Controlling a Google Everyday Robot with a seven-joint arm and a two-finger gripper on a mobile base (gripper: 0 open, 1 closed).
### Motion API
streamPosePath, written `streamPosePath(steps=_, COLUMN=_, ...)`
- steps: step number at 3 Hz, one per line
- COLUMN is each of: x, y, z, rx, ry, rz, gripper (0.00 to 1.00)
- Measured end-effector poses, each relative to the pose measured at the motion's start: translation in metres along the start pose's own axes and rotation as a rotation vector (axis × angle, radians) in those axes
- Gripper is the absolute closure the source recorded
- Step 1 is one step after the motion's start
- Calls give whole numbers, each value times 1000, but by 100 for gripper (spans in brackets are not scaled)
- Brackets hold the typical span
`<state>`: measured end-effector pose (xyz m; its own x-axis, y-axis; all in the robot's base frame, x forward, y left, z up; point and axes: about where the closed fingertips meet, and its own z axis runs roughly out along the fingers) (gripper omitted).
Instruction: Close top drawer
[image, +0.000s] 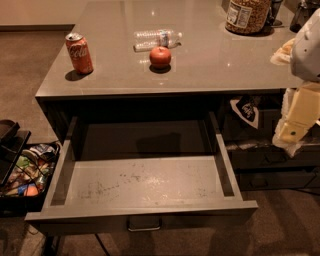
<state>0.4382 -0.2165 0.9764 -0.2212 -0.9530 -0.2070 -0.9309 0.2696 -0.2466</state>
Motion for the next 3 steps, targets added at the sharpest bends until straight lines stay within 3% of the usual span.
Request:
streamPosePath(steps=1, x=0, y=0, z=0, rx=0, ry=0, rz=0, gripper=0)
streamPosePath(steps=2, x=-1, y=3, z=-3, rx=45, ry=-55, rz=-30, gripper=0)
streamPosePath(steps=3, x=4, y=26, z=-3, rx=117, ry=-167, rz=-72, gripper=0)
